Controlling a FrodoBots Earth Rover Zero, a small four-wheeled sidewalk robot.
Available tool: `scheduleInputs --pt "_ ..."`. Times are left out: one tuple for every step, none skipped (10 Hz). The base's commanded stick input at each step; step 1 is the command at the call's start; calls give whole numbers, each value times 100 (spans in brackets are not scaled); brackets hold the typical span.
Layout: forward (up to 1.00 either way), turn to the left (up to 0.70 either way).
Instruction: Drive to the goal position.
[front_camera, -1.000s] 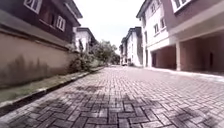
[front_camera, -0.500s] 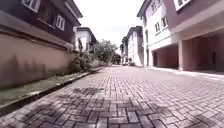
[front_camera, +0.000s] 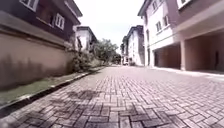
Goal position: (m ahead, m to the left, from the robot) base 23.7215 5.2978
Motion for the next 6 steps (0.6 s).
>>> scheduleInputs --pt "50 -50" --pt "50 -50" --pt "50 -50" --pt "50 0" --pt "50 0" --pt "50 0"
